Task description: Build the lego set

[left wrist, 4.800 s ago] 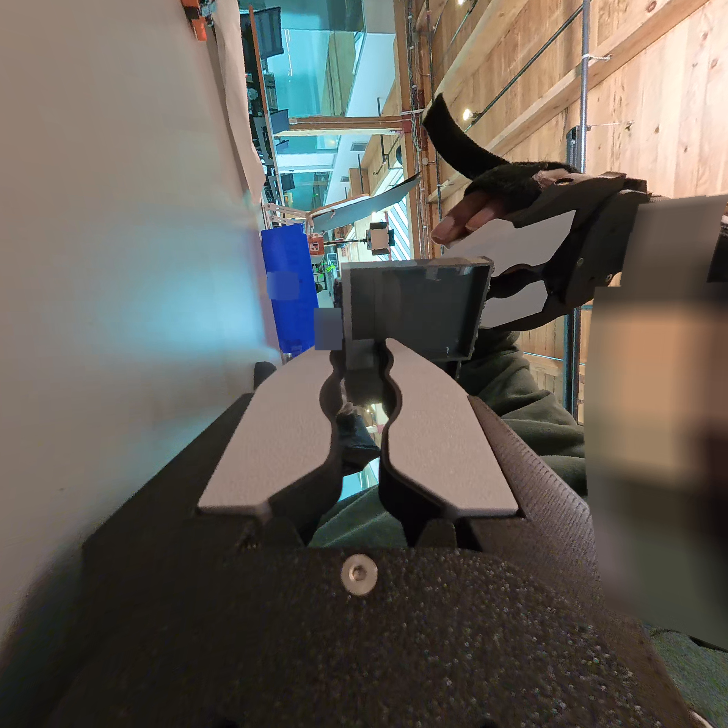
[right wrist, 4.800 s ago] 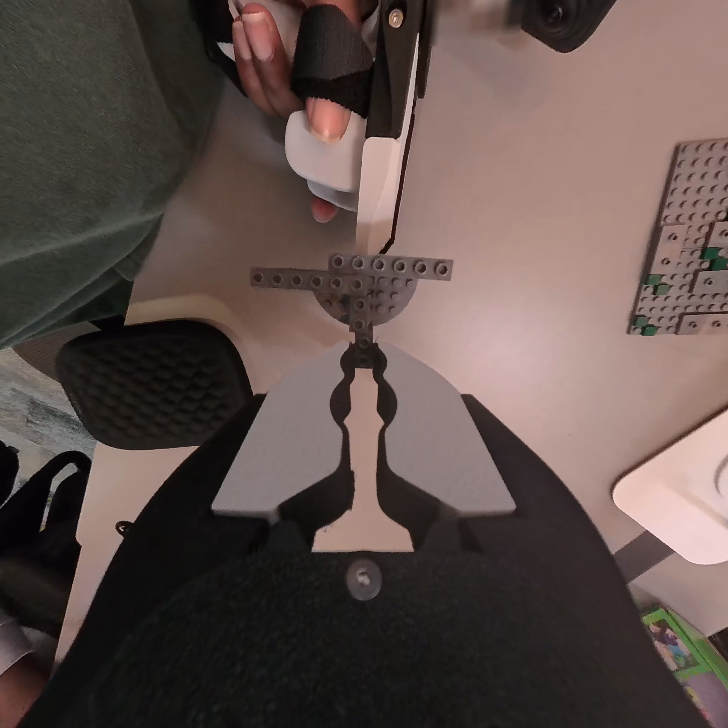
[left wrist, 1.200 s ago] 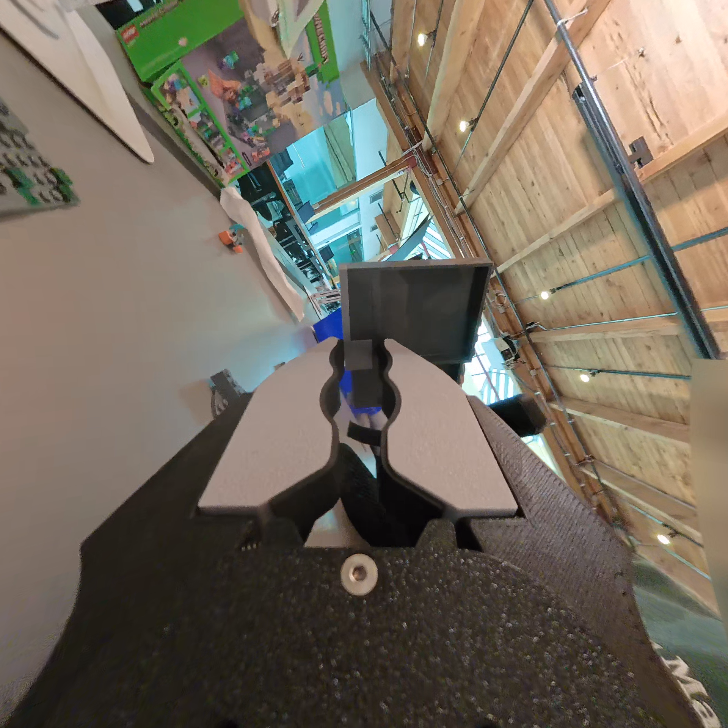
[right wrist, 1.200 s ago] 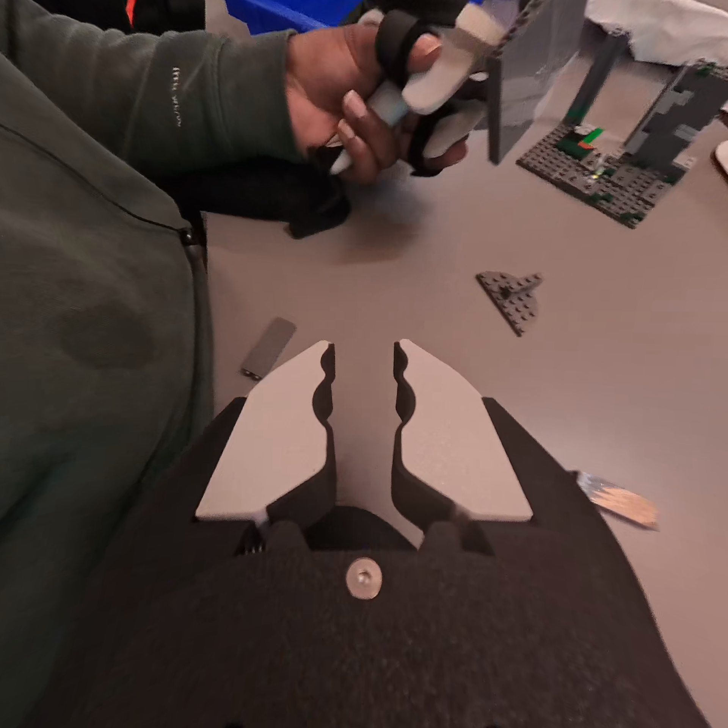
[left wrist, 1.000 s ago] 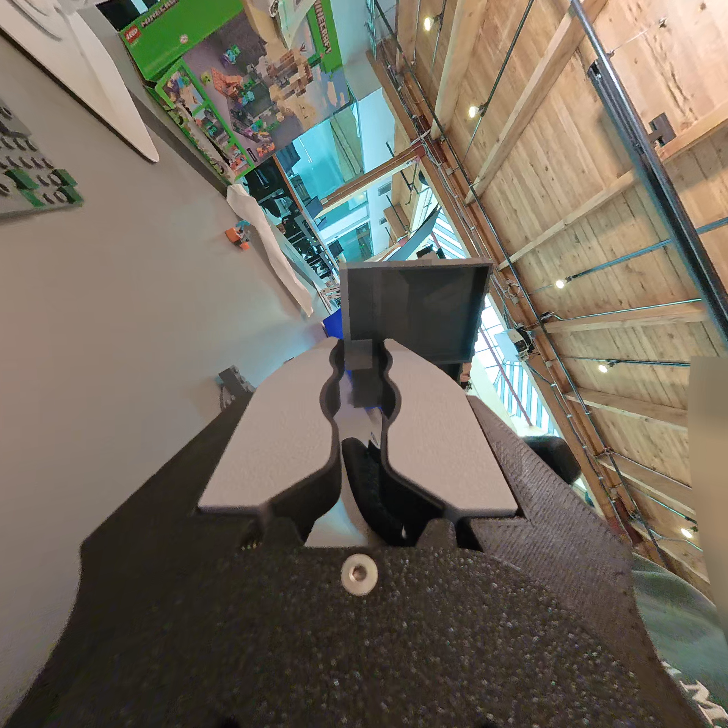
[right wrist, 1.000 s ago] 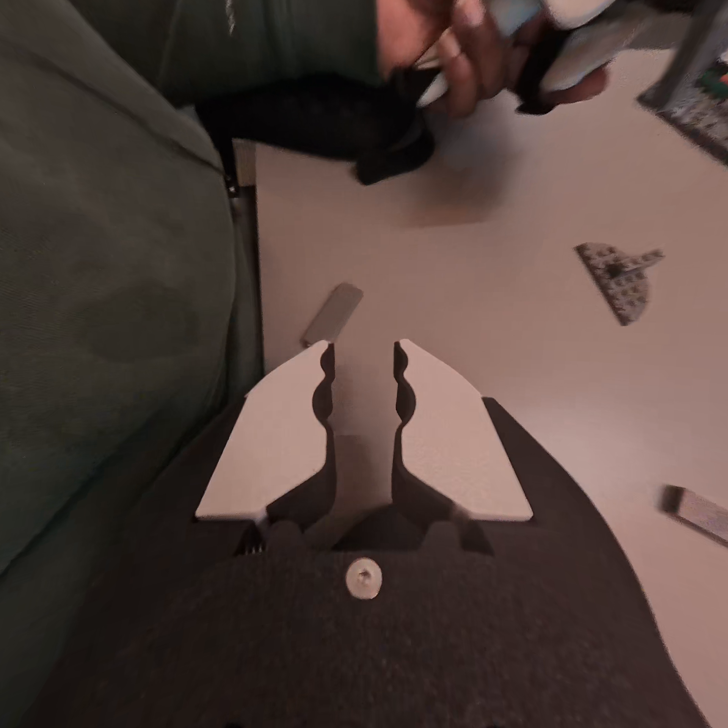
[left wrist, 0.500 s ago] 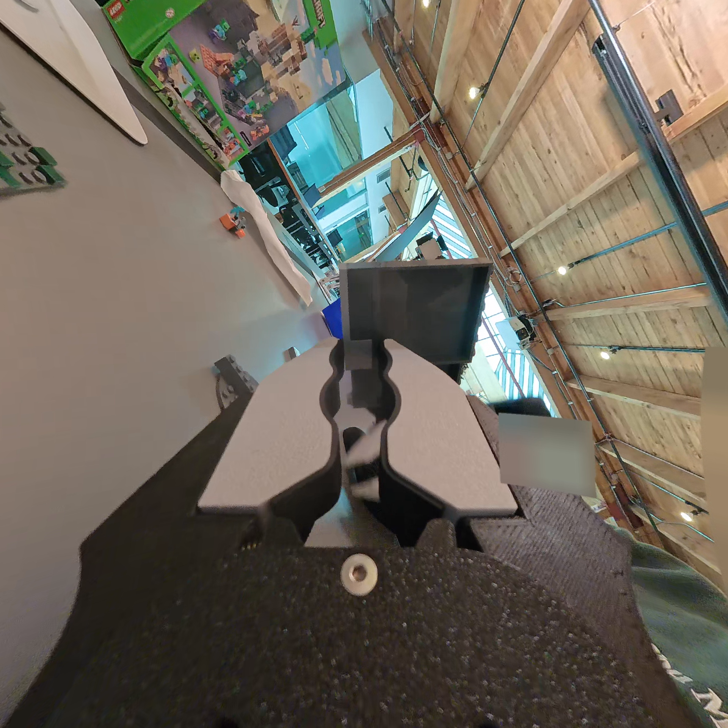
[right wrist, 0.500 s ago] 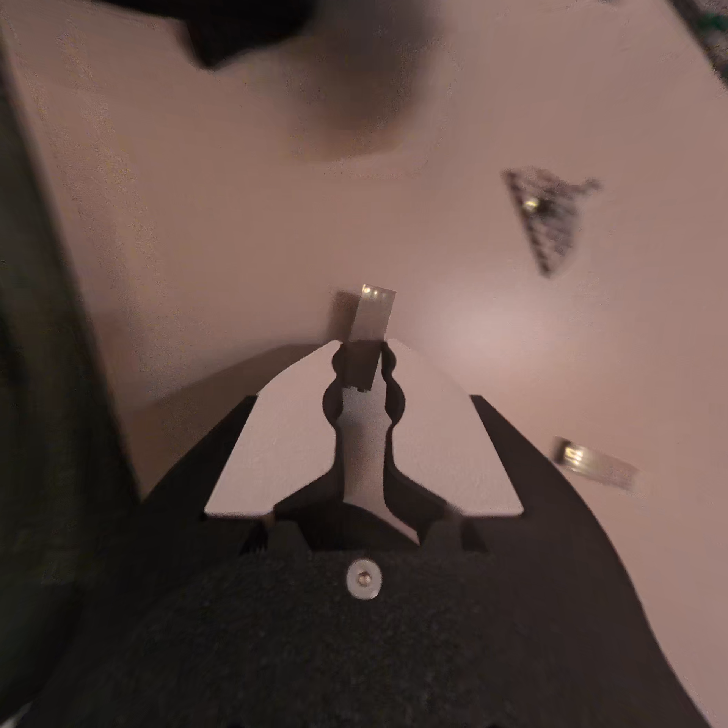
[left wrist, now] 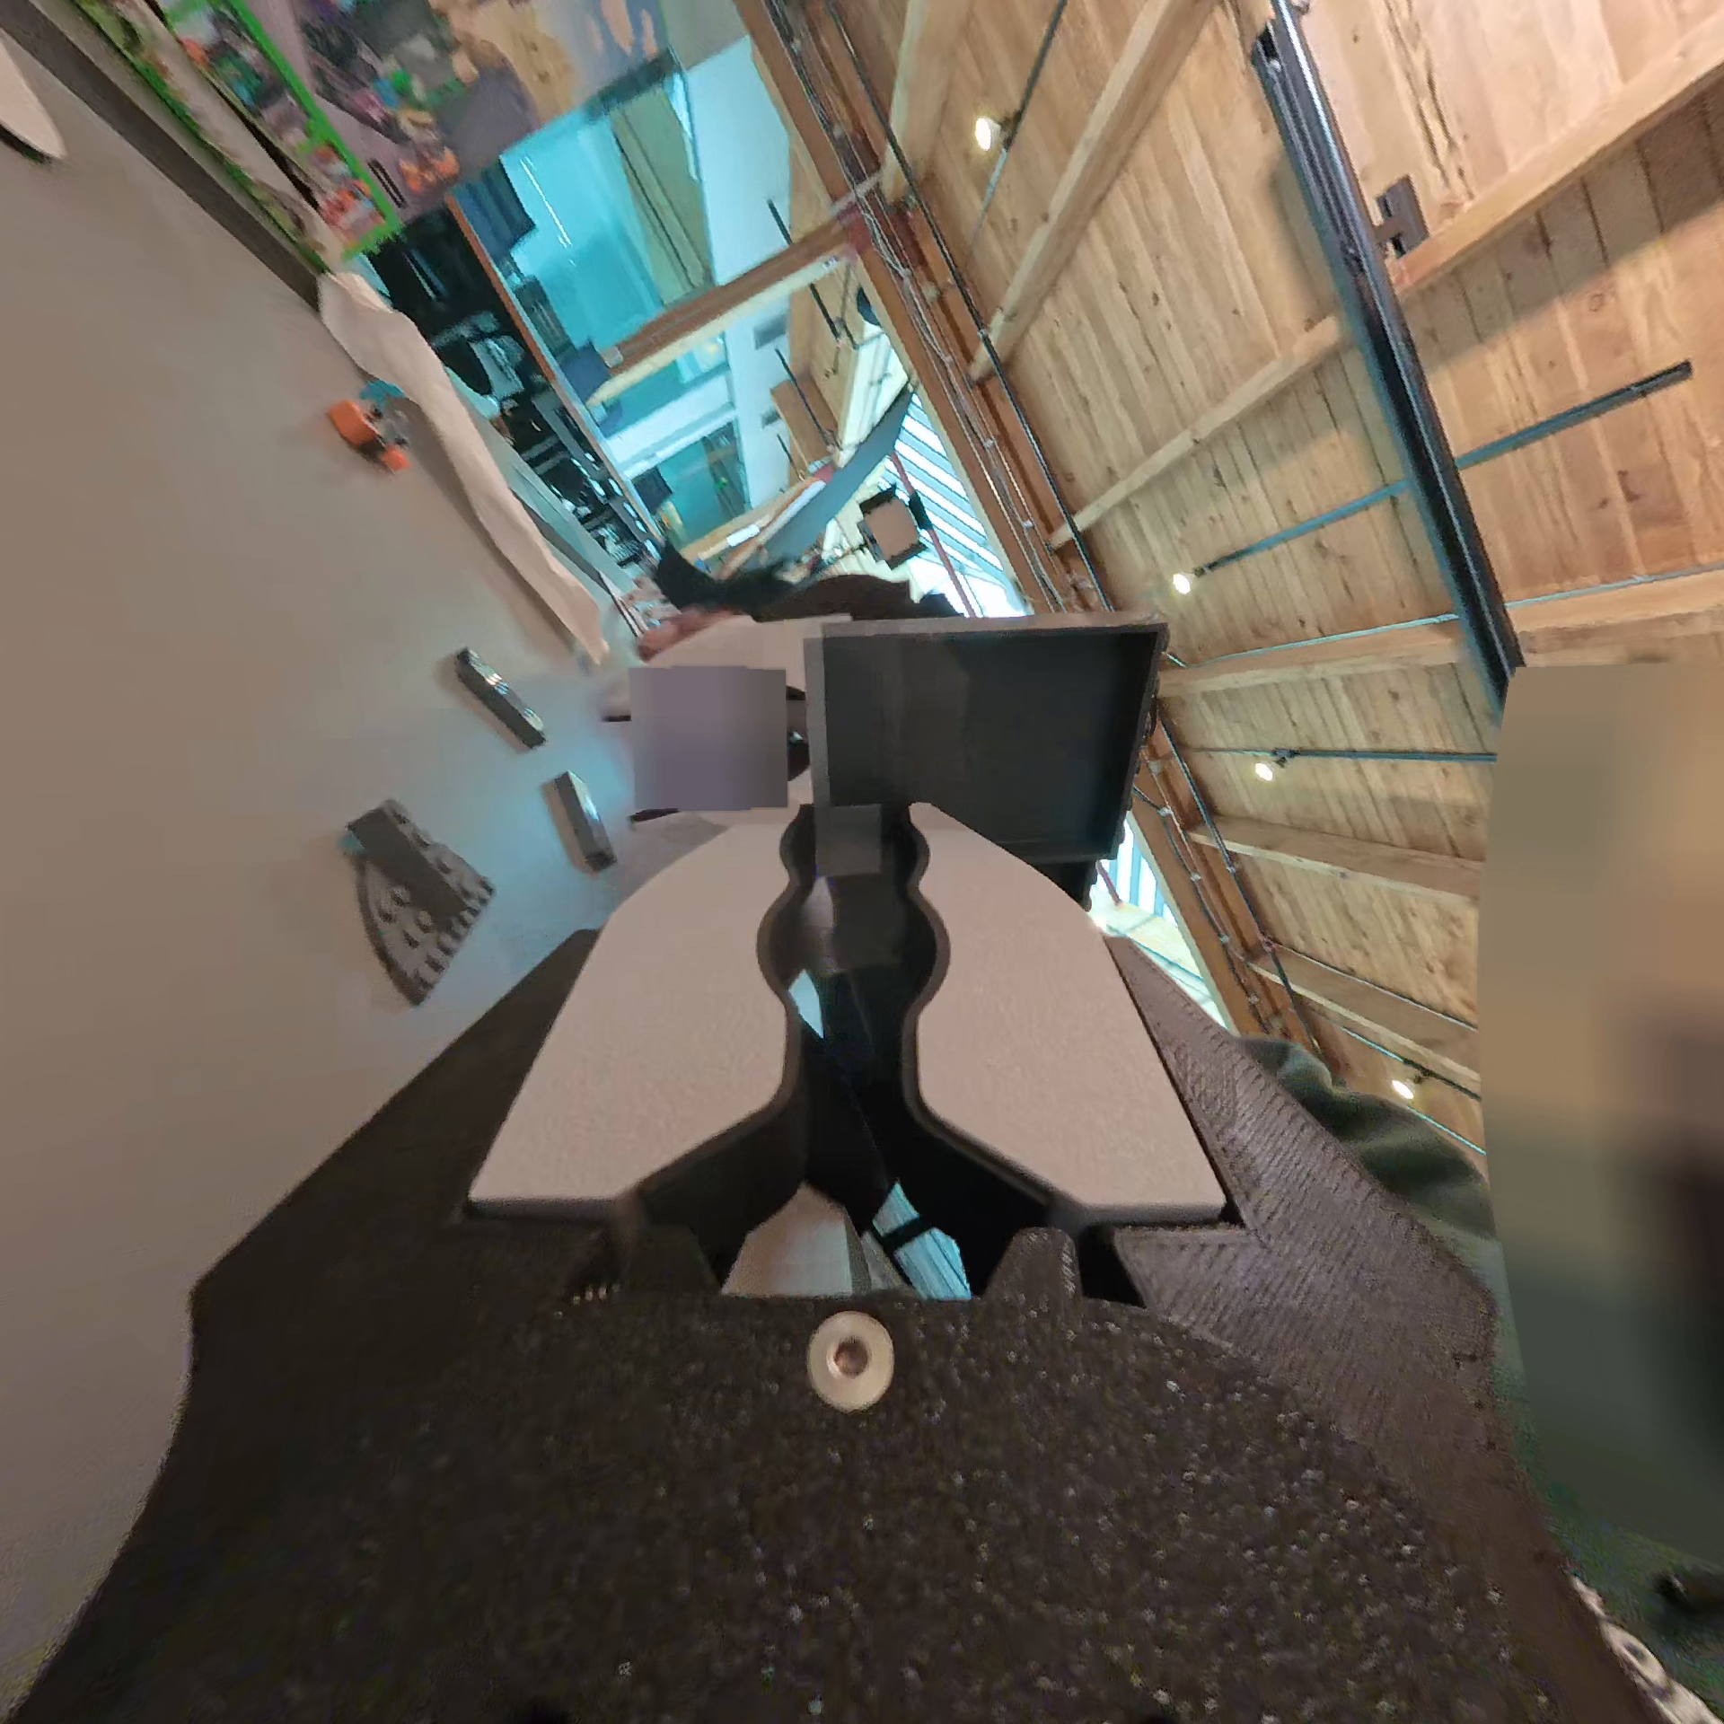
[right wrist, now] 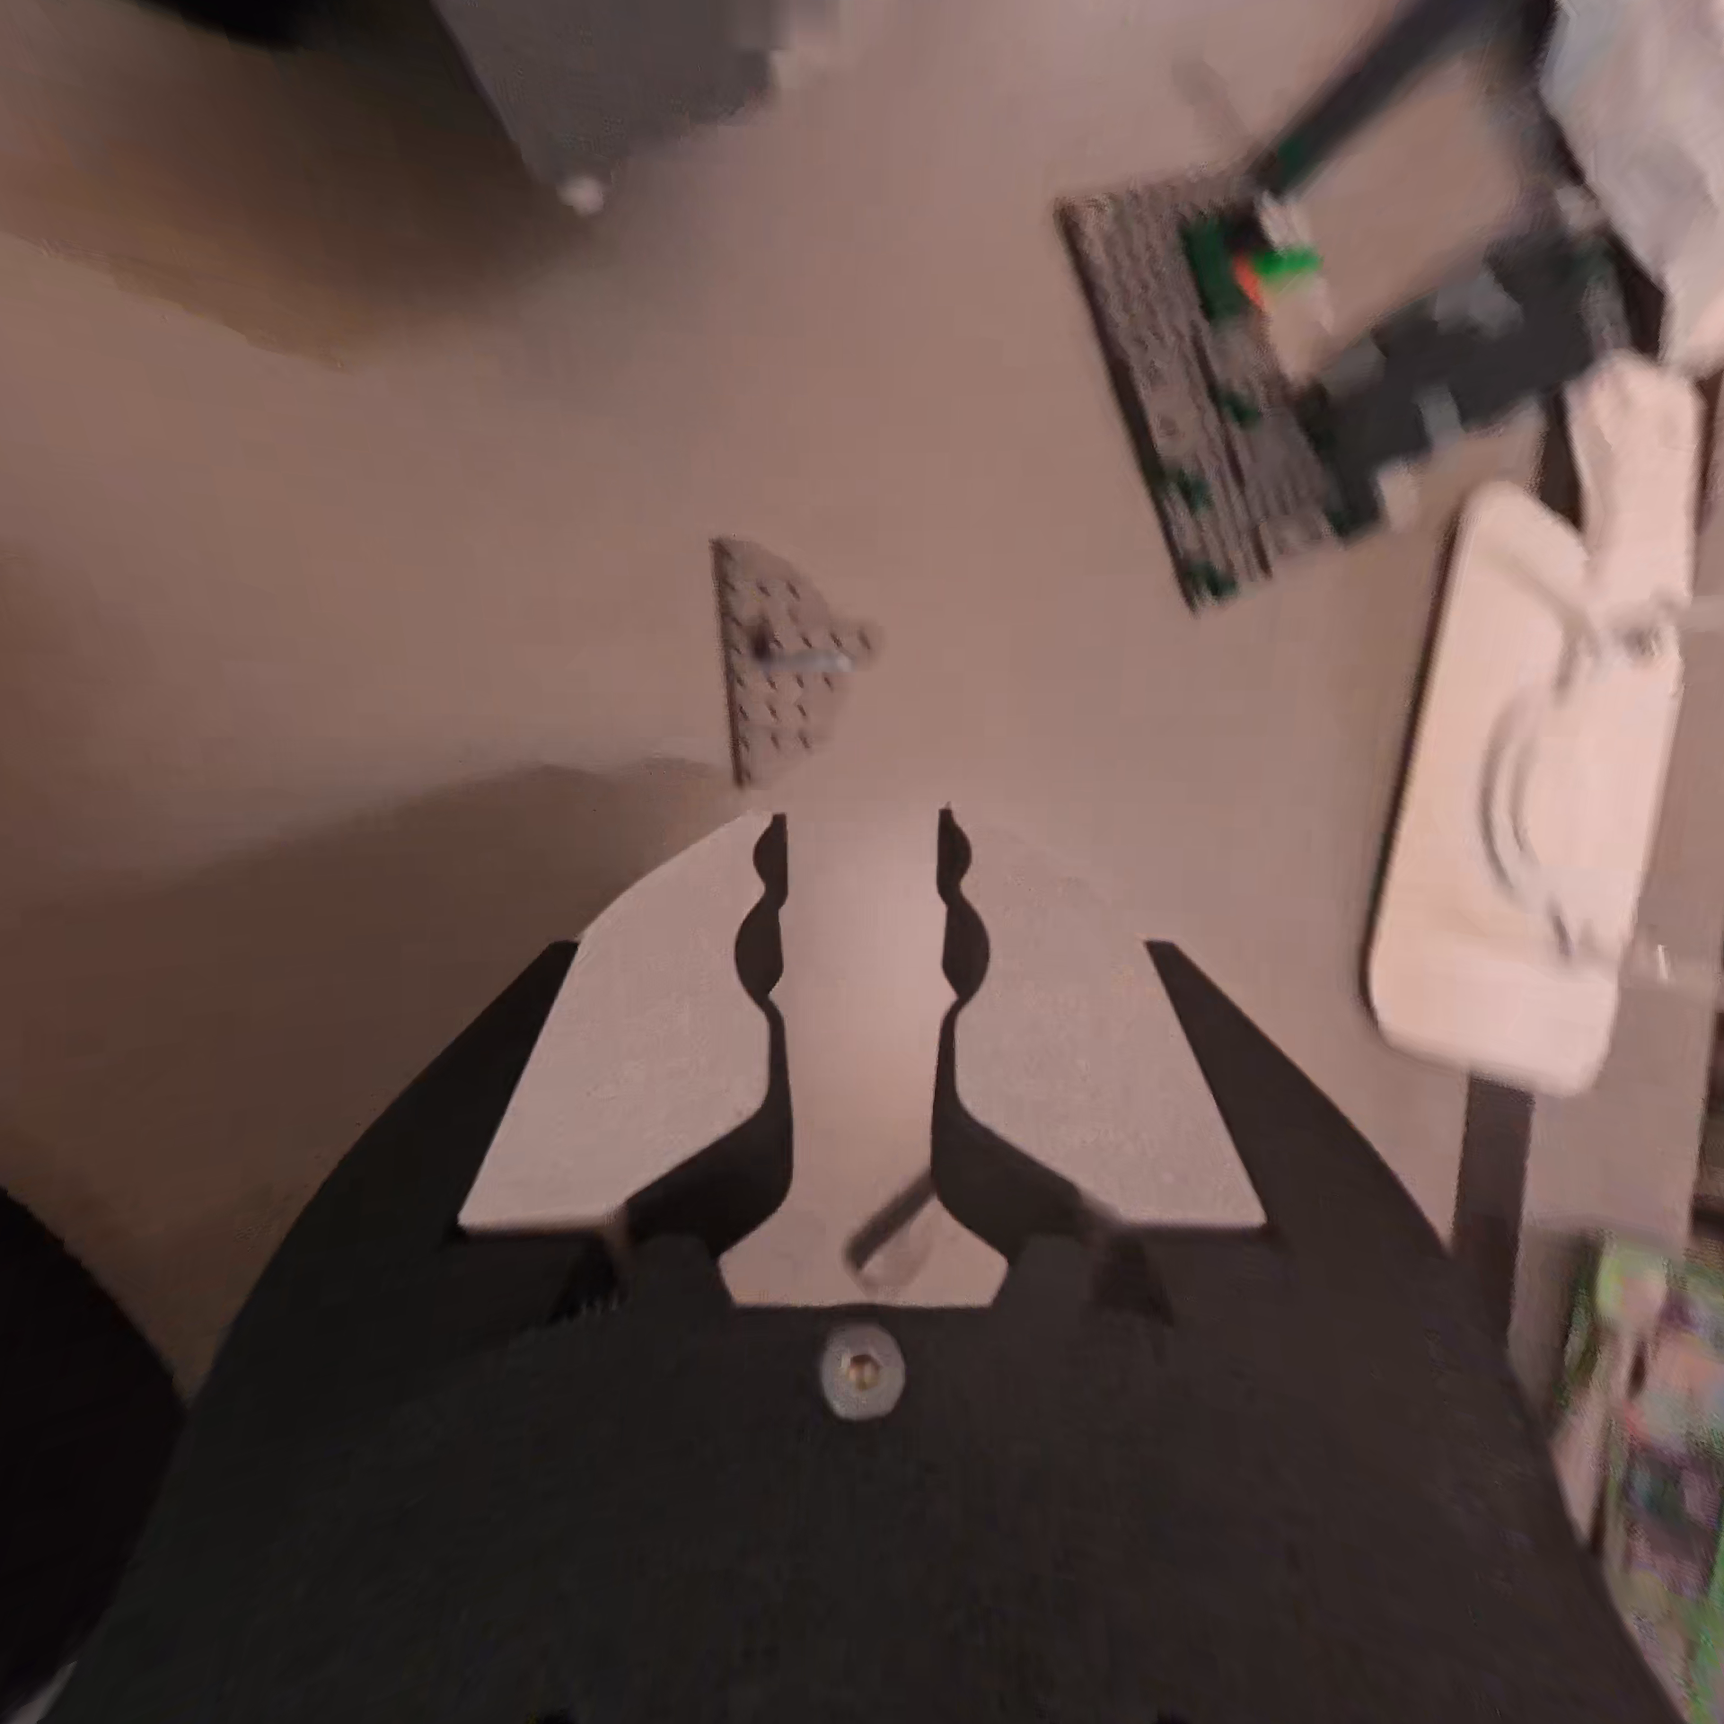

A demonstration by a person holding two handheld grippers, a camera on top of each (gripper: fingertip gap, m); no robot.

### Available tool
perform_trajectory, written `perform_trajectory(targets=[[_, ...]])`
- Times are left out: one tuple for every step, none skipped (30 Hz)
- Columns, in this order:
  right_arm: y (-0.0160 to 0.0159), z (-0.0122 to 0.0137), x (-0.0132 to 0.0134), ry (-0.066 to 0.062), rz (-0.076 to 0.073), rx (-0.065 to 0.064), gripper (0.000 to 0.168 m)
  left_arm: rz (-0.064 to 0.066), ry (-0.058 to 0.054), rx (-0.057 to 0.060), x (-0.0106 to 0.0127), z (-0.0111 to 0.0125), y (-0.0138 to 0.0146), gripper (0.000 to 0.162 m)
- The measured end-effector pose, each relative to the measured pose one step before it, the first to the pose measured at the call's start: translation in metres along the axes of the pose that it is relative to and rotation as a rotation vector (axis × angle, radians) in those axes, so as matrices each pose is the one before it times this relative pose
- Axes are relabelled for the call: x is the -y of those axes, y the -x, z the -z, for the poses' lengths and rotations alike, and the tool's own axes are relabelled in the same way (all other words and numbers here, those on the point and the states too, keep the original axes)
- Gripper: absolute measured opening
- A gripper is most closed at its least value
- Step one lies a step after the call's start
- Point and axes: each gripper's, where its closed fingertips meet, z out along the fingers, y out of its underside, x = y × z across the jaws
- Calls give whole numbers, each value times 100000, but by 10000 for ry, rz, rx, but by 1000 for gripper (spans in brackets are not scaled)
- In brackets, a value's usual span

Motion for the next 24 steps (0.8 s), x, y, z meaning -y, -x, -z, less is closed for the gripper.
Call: perform_trajectory(targets=[[237, -885, 860, -236, 675, 476, 30, 35, 164, -184, -267, -153, -234, 15], [46, -907, 659, -173, 707, 383, 30, 4, 100, -86, -181, -117, -122, 15], [10, -893, 416, -82, 732, 367, 30, -19, 38, -6, -54, -36, 2, 15], [-55, -838, 217, 17, 694, 361, 30, 14, -8, -39, 43, 26, -31, 16], [-2, -750, 59, 86, 604, 433, 31, 71, -33, -114, 99, 64, -96, 16], [-93, -578, -88, 127, 499, 440, 31, 92, -22, -116, 80, 72, -82, 16], [-54, -389, -180, 112, 387, 480, 31, 67, -37, -41, 90, 74, 34, 16], [25, -239, -172, 33, 199, 555, 31, 59, -65, 10, 97, 83, 104, 16], [94, -170, -145, -18, 65, 564, 31, 83, -58, -21, 77, 53, 65, 16], [126, -217, -249, 50, 71, 473, 30, 88, -38, -41, 75, 40, 32, 16], [120, -256, -337, 135, 94, 330, 29, 72, -52, -3, 88, 41, 85, 16], [-41, -165, -134, 29, -18, 114, 27, 76, -62, 6, 120, 54, 106, 16], [-189, 65, 111, -118, -263, -67, 18, 101, -56, -31, 103, 50, 37, 16], [-200, 67, -212, 86, -506, -179, 10, 86, -36, -29, 74, 27, 29, 16], [-7, 123, -416, 161, -707, -177, 8, 63, -16, 26, 23, 19, 92, 16], [-11, 197, -587, 221, -956, -310, 8, 54, 4, 42, -14, 3, 115, 16], [-72, 248, -818, 370, -1371, -479, 7, 55, 6, 47, -16, -9, 115, 16], [364, 280, -707, 285, -1719, -260, 7, 38, -37, 89, 41, 25, 147, 16], [912, 308, -239, -179, -1879, 53, 7, 37, -70, 103, 100, 41, 169, 16], [1426, 384, 297, -697, -1812, 435, 7, 68, -69, 74, 108, 52, 118, 16], [1425, 324, 164, -655, -1407, 498, 7, 93, -63, 66, 116, 29, 129, 16], [971, 294, -237, -427, -708, 217, 10, 84, -42, 116, 78, 23, 191, 16], [527, 426, -241, -452, -247, -16, 16, 59, 17, 128, -2, -31, 222, 16], [381, 636, -2, -554, -97, 61, 18, 42, 83, 48, -129, -82, 81, 16]])
